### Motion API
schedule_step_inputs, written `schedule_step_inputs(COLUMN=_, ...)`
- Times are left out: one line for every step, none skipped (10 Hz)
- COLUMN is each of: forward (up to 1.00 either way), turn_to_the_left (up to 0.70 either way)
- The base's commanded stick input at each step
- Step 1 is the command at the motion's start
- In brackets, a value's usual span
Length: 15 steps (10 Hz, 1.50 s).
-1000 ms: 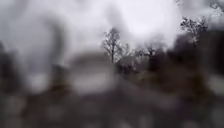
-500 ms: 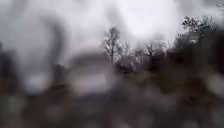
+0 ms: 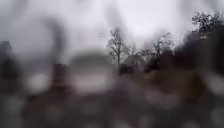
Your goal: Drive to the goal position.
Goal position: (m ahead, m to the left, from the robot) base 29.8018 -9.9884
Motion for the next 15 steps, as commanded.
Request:
schedule_step_inputs(forward=0.85, turn_to_the_left=0.00)
schedule_step_inputs(forward=0.85, turn_to_the_left=0.00)
schedule_step_inputs(forward=0.85, turn_to_the_left=0.00)
schedule_step_inputs(forward=0.85, turn_to_the_left=0.00)
schedule_step_inputs(forward=0.85, turn_to_the_left=0.00)
schedule_step_inputs(forward=0.85, turn_to_the_left=0.00)
schedule_step_inputs(forward=0.85, turn_to_the_left=0.00)
schedule_step_inputs(forward=0.85, turn_to_the_left=0.00)
schedule_step_inputs(forward=0.85, turn_to_the_left=0.00)
schedule_step_inputs(forward=0.85, turn_to_the_left=0.00)
schedule_step_inputs(forward=0.85, turn_to_the_left=0.00)
schedule_step_inputs(forward=0.85, turn_to_the_left=0.00)
schedule_step_inputs(forward=0.85, turn_to_the_left=0.00)
schedule_step_inputs(forward=0.85, turn_to_the_left=0.00)
schedule_step_inputs(forward=0.85, turn_to_the_left=0.00)
